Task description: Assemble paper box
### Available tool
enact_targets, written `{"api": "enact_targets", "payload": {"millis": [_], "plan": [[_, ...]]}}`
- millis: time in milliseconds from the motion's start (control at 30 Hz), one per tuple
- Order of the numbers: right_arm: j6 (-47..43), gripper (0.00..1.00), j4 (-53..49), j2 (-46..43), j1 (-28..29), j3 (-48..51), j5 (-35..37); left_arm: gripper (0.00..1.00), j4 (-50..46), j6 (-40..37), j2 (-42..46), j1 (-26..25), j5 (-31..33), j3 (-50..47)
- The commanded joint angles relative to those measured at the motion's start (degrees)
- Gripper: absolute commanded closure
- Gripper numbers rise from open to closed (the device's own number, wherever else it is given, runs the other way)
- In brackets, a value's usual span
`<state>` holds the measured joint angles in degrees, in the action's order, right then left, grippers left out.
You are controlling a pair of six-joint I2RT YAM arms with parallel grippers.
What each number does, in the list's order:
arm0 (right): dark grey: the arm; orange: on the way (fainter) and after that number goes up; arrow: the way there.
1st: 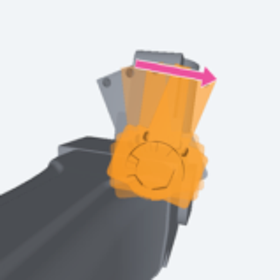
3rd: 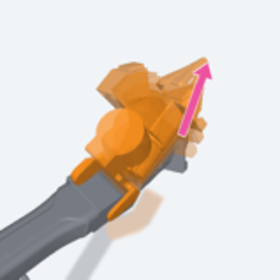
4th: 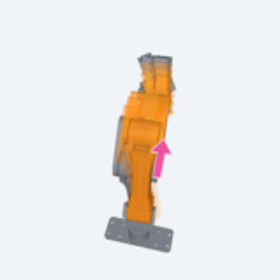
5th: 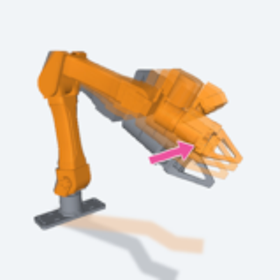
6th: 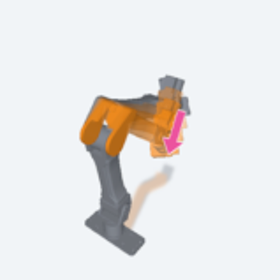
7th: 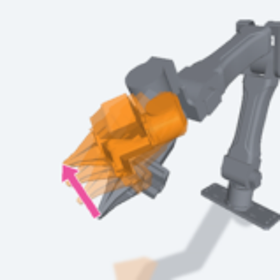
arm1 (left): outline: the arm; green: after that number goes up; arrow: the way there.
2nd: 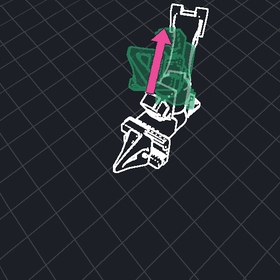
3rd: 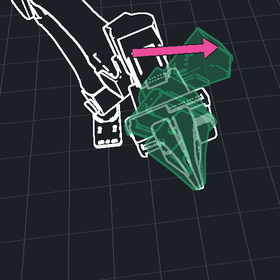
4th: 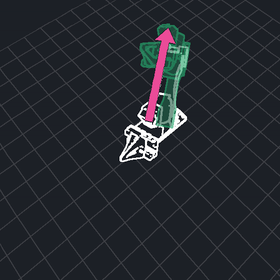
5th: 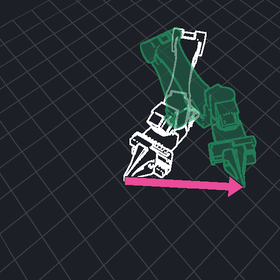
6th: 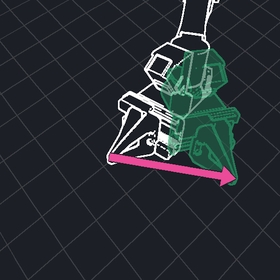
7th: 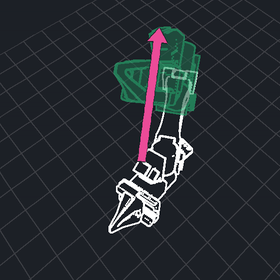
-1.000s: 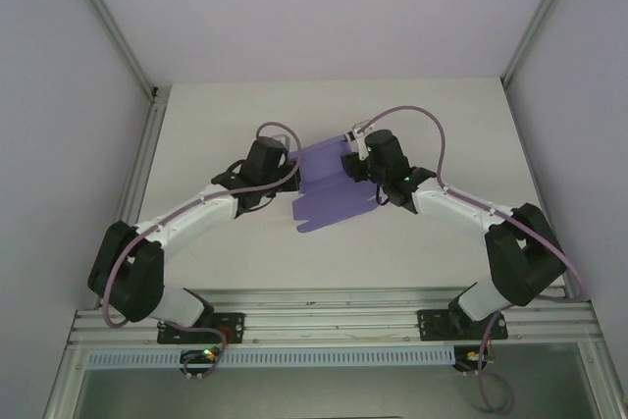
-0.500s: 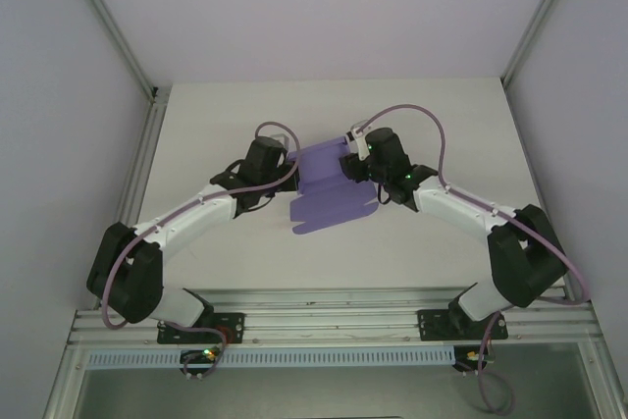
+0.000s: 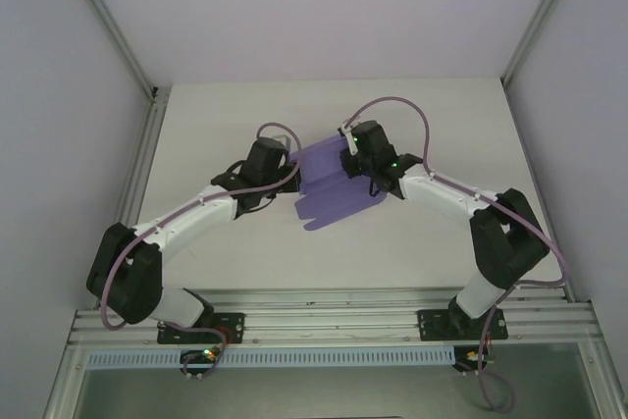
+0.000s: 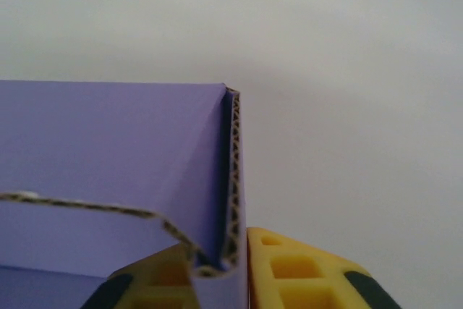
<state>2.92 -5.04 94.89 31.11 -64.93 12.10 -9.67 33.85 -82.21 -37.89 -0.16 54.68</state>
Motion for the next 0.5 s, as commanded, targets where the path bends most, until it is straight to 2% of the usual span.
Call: {"api": "enact_targets", "payload": {"millis": [0,133,300,467], "plan": [[-0.57,0.9,-9.09,3.25,-1.33,-2.34,21.35,1.0,-2.56,-0.97,2.98,-0.01,1.28,1.53],[-3.34,0.94,-14.14,6.57,-0.91,-4.06,37.29,1.0,-4.96,-0.81,2.94,0.0,3.42,2.39],[-2.75,0.95,-15.48,9.28,-1.01,-4.95,51.3,1.0,-5.73,-0.36,2.27,0.05,3.9,3.17],[-1.06,0.9,-17.27,12.97,-0.97,-8.16,59.62,1.0,-7.13,-0.2,0.77,0.18,4.1,4.77]]}}
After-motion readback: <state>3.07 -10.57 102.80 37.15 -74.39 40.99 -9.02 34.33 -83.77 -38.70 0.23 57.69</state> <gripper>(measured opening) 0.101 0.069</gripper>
